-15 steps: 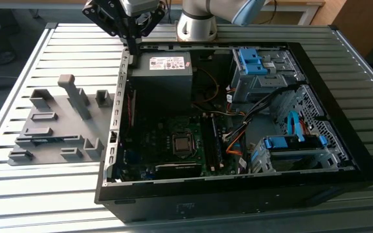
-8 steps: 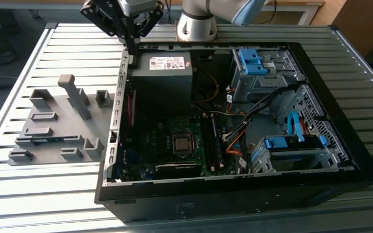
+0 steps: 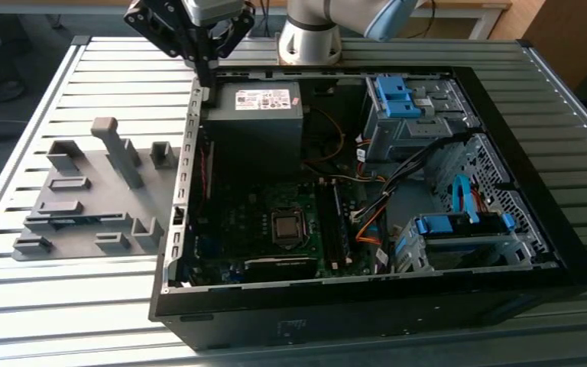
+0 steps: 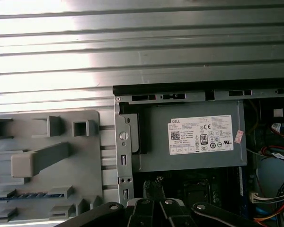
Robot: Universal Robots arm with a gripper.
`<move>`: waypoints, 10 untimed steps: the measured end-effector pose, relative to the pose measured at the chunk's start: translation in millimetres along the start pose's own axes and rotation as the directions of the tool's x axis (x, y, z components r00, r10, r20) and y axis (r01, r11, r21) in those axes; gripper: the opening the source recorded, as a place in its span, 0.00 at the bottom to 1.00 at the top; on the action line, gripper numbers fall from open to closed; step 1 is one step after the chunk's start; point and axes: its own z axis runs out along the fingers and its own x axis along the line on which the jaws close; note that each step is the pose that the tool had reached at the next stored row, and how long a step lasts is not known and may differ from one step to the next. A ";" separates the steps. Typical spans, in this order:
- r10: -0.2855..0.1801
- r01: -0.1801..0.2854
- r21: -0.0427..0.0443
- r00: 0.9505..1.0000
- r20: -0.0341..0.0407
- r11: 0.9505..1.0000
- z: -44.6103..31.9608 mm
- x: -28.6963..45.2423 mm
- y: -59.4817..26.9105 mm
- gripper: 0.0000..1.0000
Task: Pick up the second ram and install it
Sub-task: 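Reach for the second ram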
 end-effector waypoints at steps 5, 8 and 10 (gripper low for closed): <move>0.000 0.000 0.000 1.000 0.000 1.000 0.0 1.6 -0.1 0.11; 0.000 0.000 0.000 1.000 0.000 1.000 0.0 2.5 -0.2 0.11; 0.000 0.000 0.000 1.000 0.000 1.000 0.0 3.1 -0.2 0.11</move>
